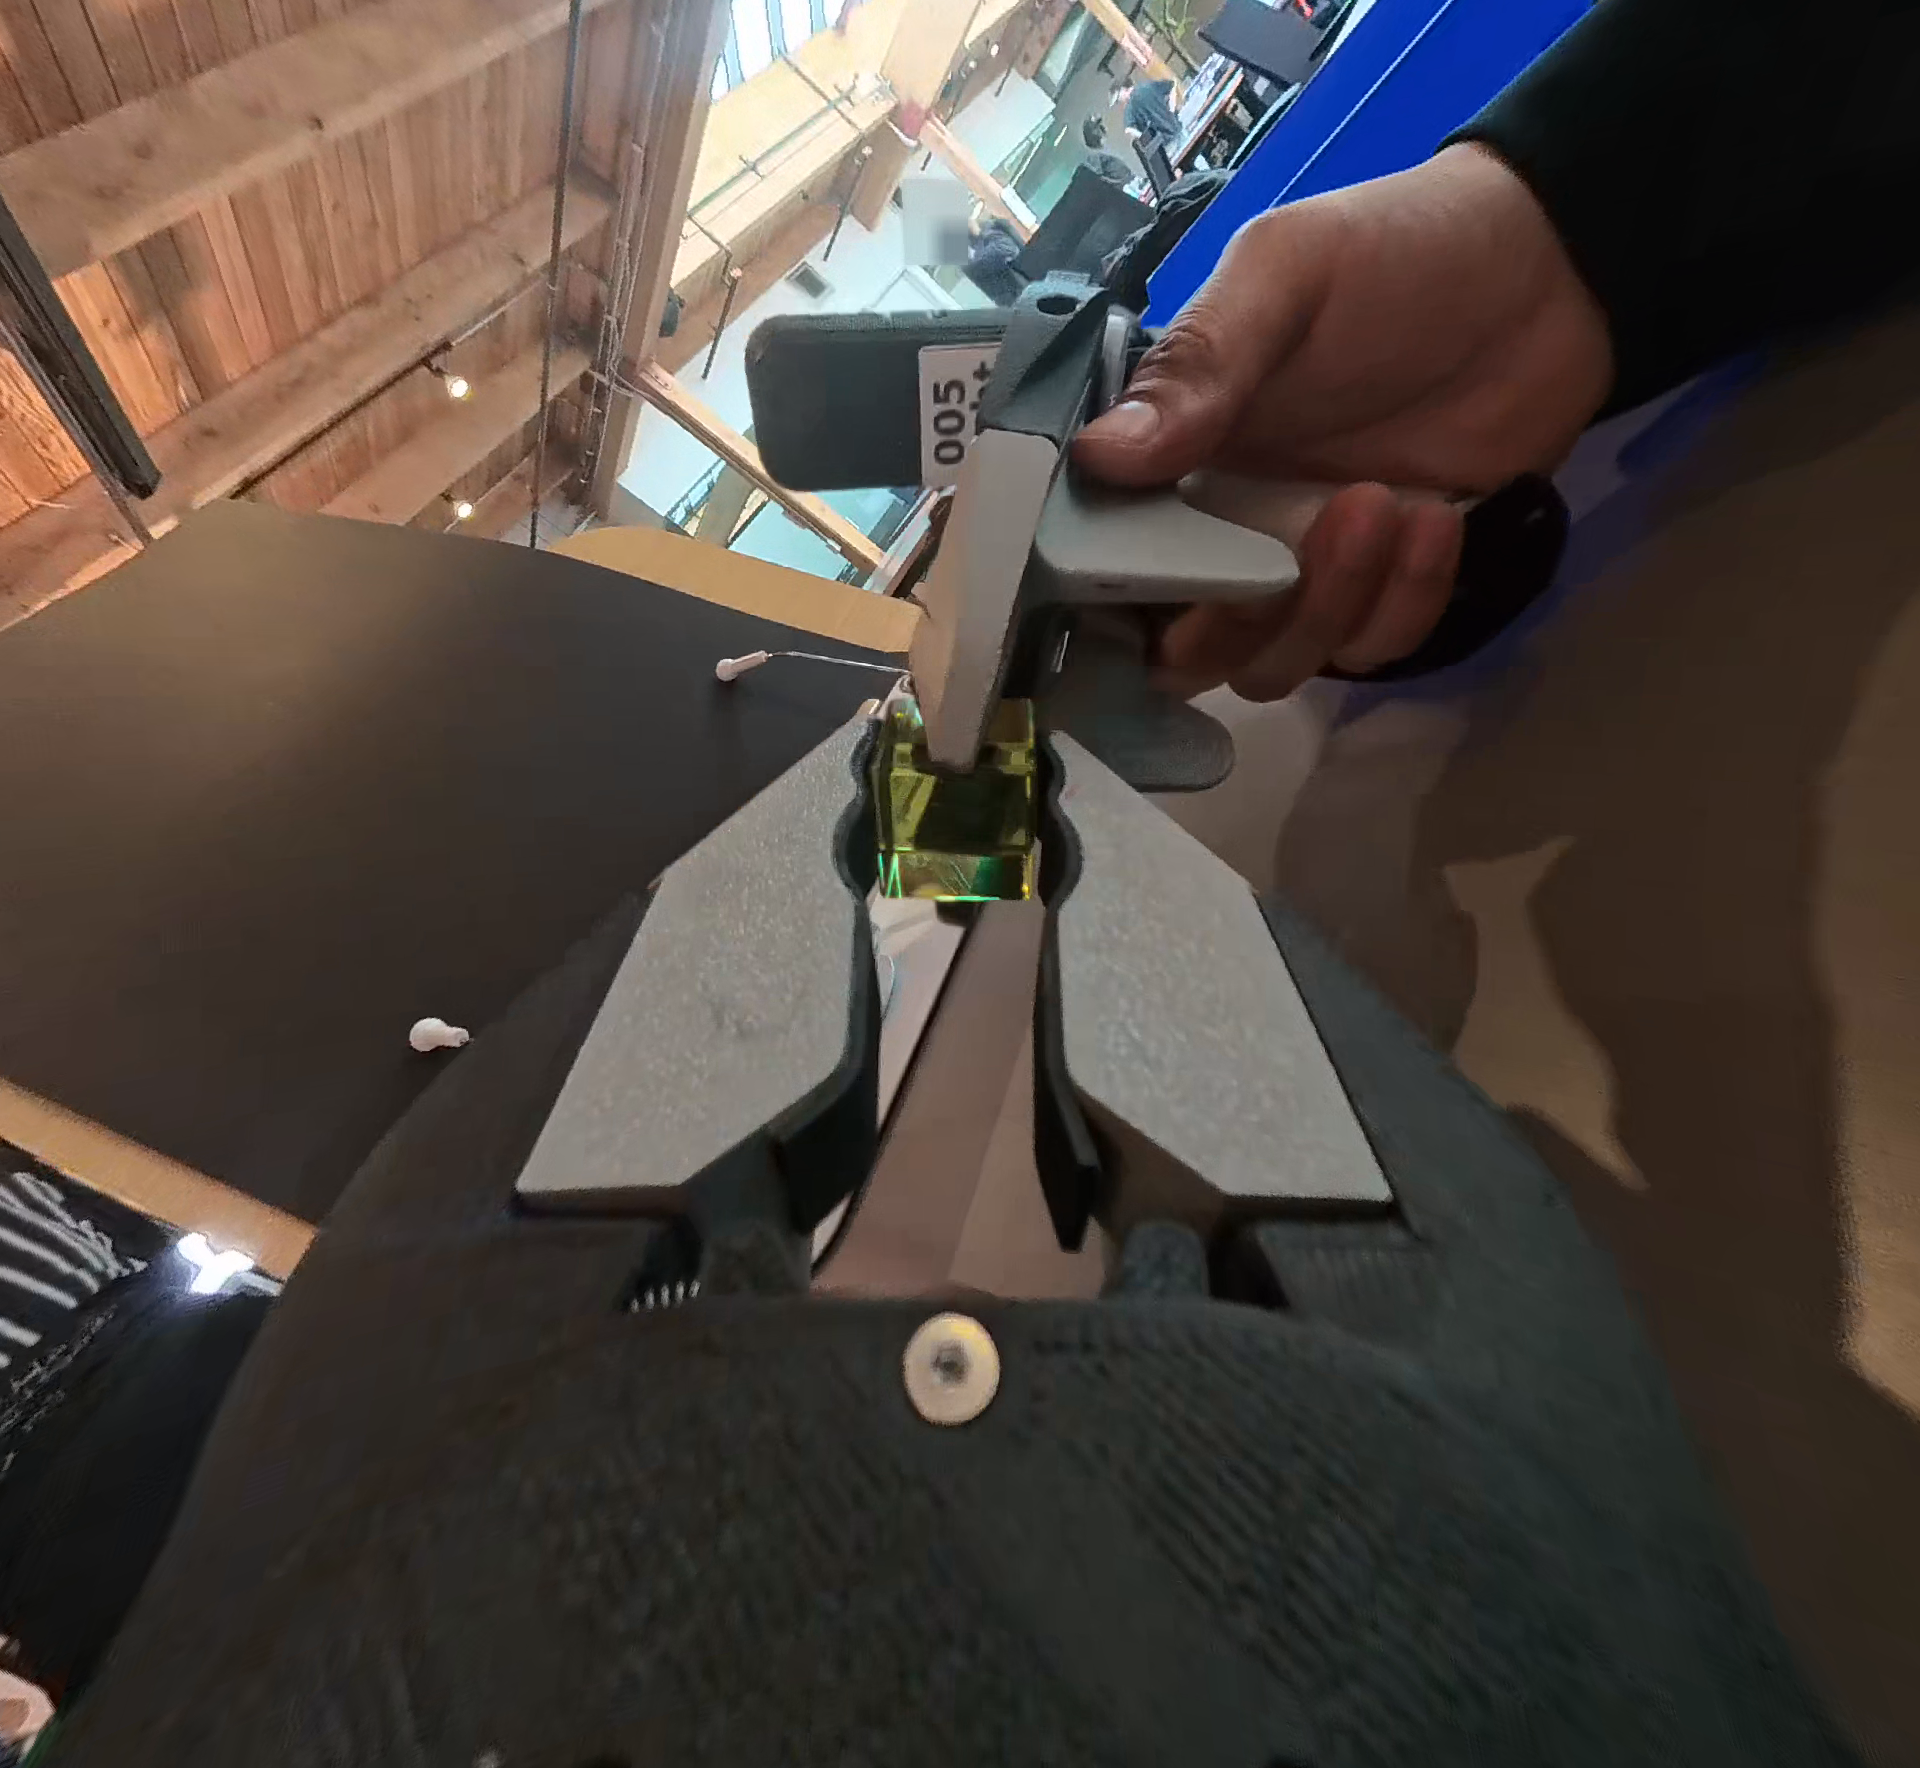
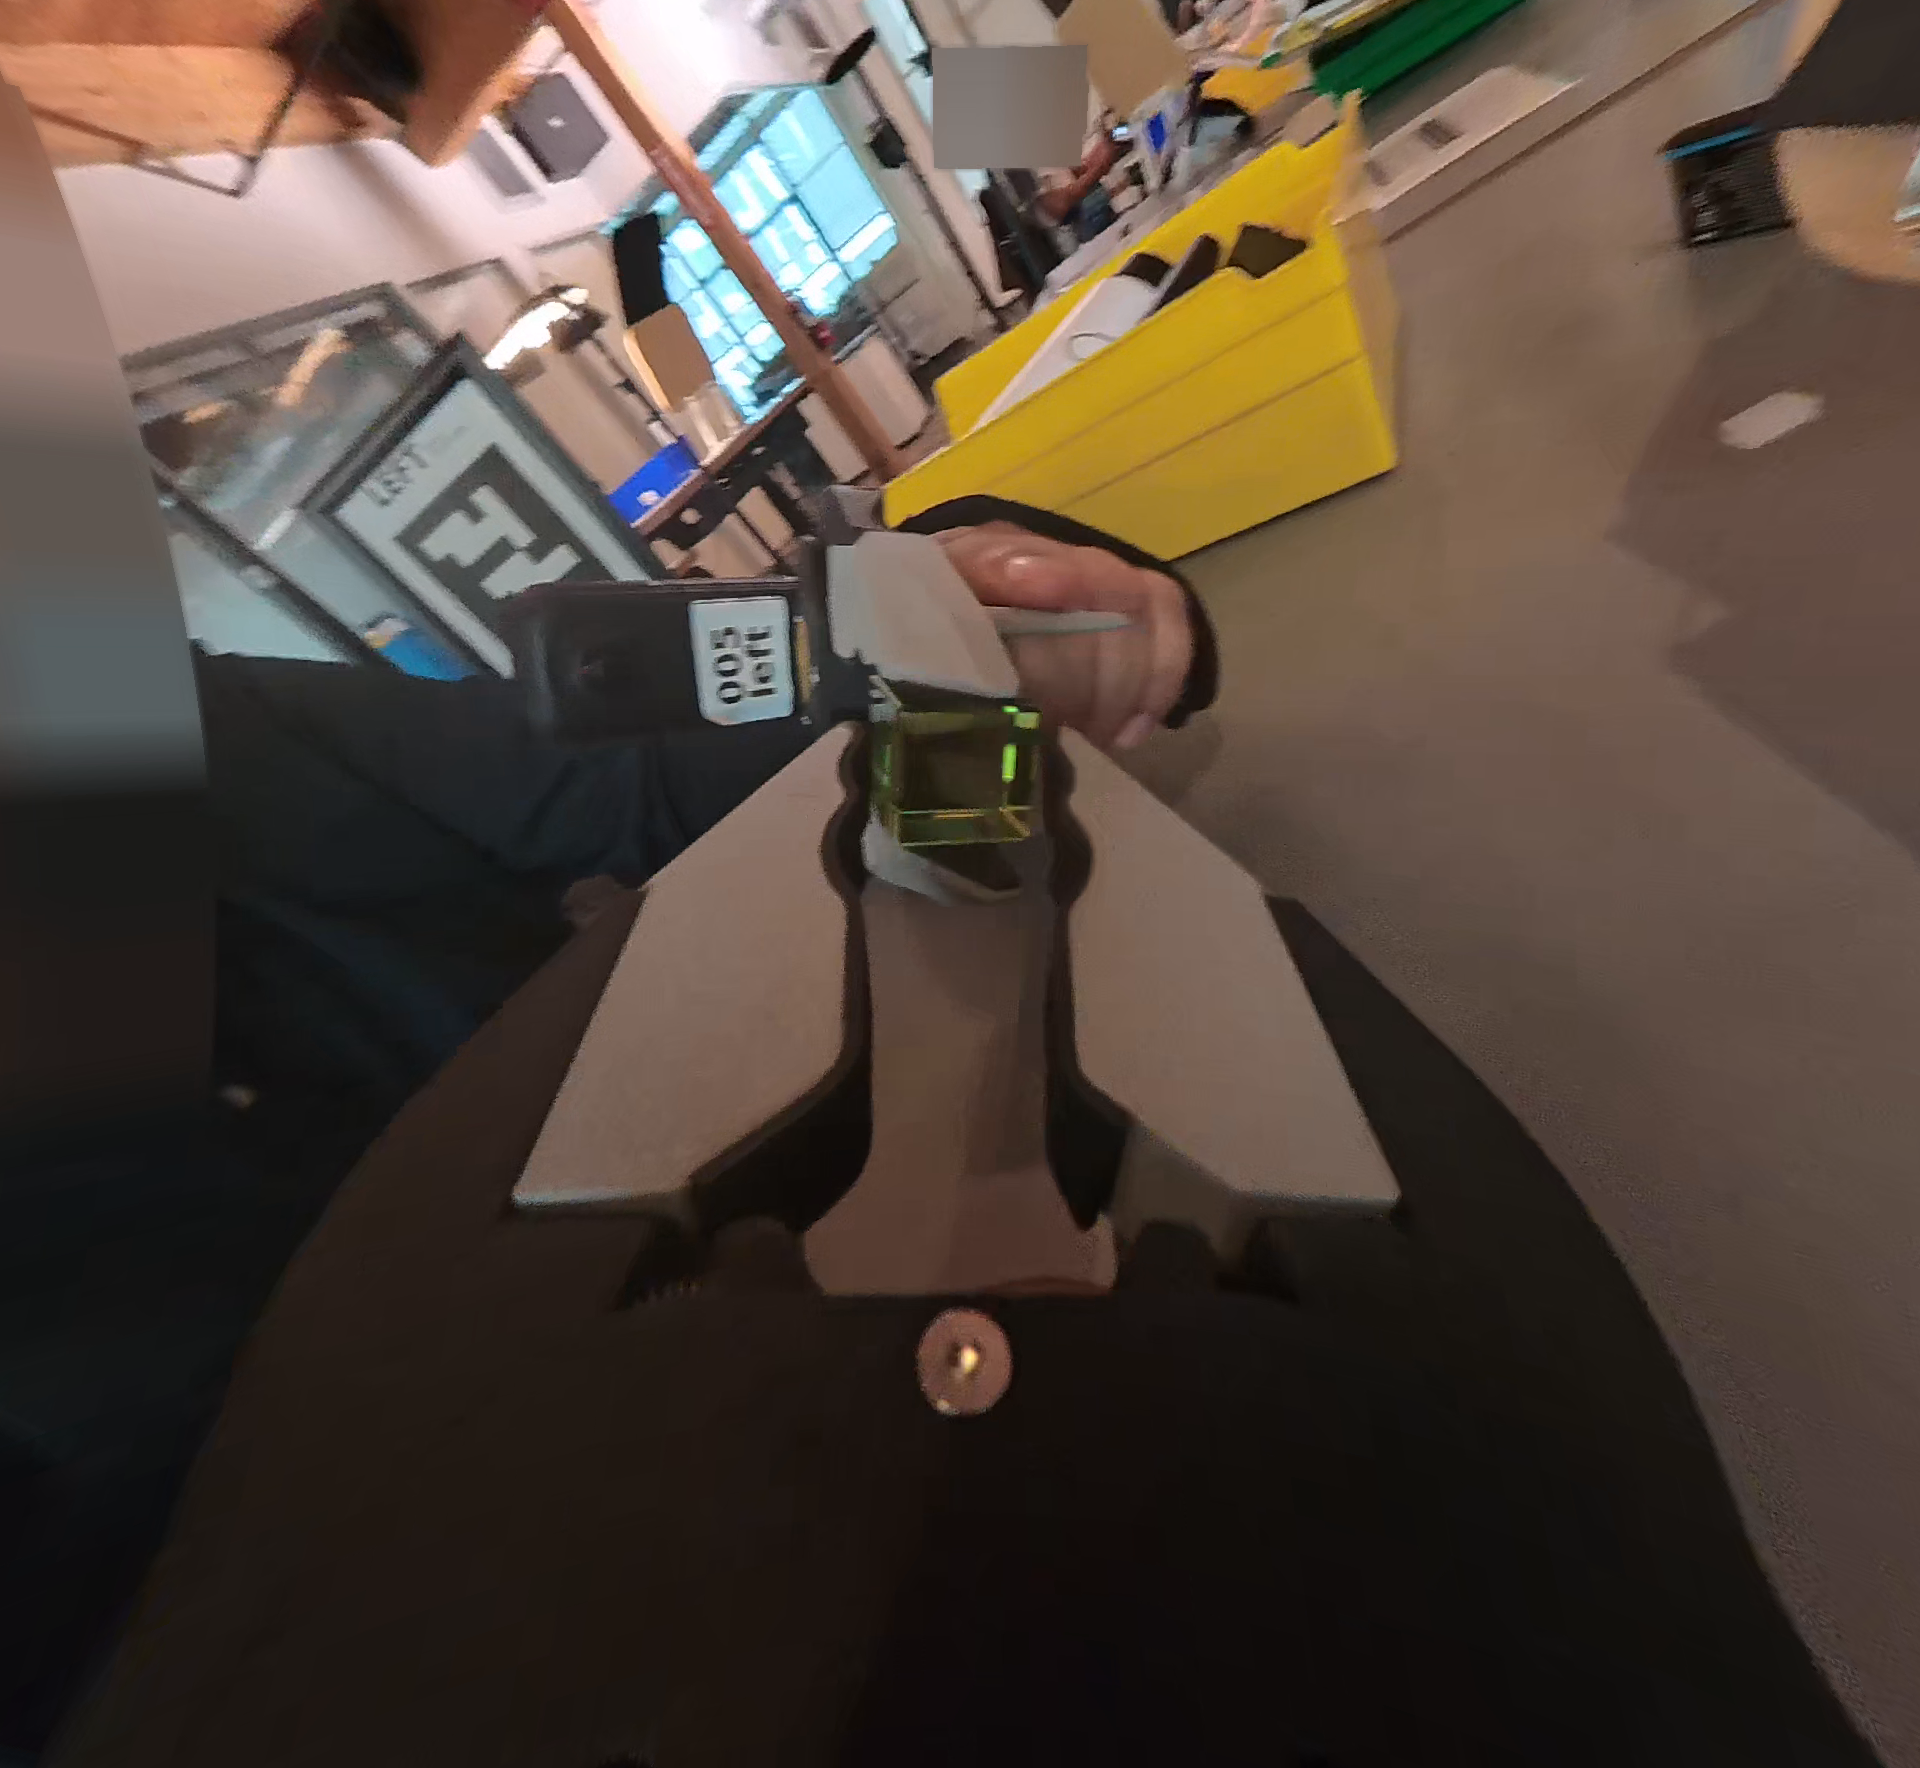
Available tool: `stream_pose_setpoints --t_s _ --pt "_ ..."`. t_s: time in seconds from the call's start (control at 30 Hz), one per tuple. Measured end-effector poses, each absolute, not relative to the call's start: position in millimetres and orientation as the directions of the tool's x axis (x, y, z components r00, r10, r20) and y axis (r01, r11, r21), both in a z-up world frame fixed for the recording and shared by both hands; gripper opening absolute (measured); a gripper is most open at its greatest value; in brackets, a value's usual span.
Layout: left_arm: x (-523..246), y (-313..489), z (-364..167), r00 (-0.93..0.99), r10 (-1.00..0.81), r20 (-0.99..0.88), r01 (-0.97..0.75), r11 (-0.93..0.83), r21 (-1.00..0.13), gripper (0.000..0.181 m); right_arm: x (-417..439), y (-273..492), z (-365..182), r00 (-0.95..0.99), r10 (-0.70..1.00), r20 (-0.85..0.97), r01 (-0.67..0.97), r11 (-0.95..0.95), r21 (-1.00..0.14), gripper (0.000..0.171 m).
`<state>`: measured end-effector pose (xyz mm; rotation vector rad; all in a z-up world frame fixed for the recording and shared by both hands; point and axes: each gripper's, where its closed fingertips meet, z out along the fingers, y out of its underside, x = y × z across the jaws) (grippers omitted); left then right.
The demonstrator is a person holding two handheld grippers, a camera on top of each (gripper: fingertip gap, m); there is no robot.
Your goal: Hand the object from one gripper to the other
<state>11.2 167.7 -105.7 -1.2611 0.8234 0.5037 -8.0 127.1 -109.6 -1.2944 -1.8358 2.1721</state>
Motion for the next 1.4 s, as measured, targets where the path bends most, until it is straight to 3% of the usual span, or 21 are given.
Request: stream_pose_setpoints --t_s 0.03,0.1,0.2,0.33,0.57,0.73,0.97,1.03,1.07,1.2,1.3,1.4 --pt "12.4 167.1 -105.5 0.624 -0.107 -0.774 -0.733 0.263 -0.628 0.026 -6.4 125.0 -108.6 -0.663 0.476 -0.578 0.484 -0.316 -0.816 0.027" --pt "10.6 168.1 -108.0 0.631 -0.112 -0.768 -0.733 0.241 -0.637 0.026 -7.4 125.4 -110.3 -0.657 0.483 -0.580 0.488 -0.314 -0.814 0.027" --pt "1.7 175.0 -118.4 0.672 -0.110 -0.732 -0.717 0.147 -0.681 0.026 -16.3 134.1 -121.5 -0.607 0.623 -0.493 0.457 -0.234 -0.858 0.026" --pt "-6.6 178.9 -128.6 0.804 -0.221 -0.553 -0.557 0.048 -0.829 0.031 -25.4 157.1 -132.5 -0.516 0.810 -0.278 0.383 -0.072 -0.921 0.024" --pt "-18.1 170.9 -115.8 0.918 -0.352 -0.180 -0.197 -0.012 -0.980 0.025 -26.1 181.2 -118.9 -0.395 0.908 0.139 0.211 0.237 -0.948 0.024" --pt "-21.0 170.7 -118.2 0.876 -0.450 0.176 0.115 -0.160 -0.980 0.032 -26.8 178.0 -126.3 -0.328 0.786 0.524 0.160 0.593 -0.789 0.024" --pt "-15.9 173.7 -136.3 0.817 -0.437 0.376 0.233 -0.346 -0.909 0.050 -33.9 160.1 -137.1 -0.296 0.616 0.730 0.132 0.783 -0.607 0.024" --pt "-7.3 172.2 -142.7 0.776 -0.457 0.434 0.246 -0.414 -0.877 0.047 -35.1 155.8 -137.4 -0.282 0.567 0.774 0.122 0.821 -0.557 0.024" --pt "-3.4 170.7 -143.1 0.760 -0.479 0.438 0.236 -0.425 -0.874 0.036 -35.7 154.4 -138.4 -0.277 0.547 0.790 0.123 0.836 -0.535 0.024" --pt "-7.9 174.9 -146.9 0.823 -0.441 0.358 0.173 -0.406 -0.897 0.032 -36.5 159.1 -143.0 -0.270 0.525 0.807 0.141 0.851 -0.507 0.024" --pt "-16.9 177.5 -143.2 0.889 -0.417 0.188 0.050 -0.320 -0.946 0.032 -35.2 164.0 -144.8 -0.318 0.680 0.660 0.183 0.728 -0.661 0.035" --pt "-33.3 180.2 -138.6 0.938 -0.342 -0.049 -0.129 -0.217 -0.968 0.032 -32.6 168.4 -147.4 -0.383 0.815 0.434 0.234 0.540 -0.808 0.034"
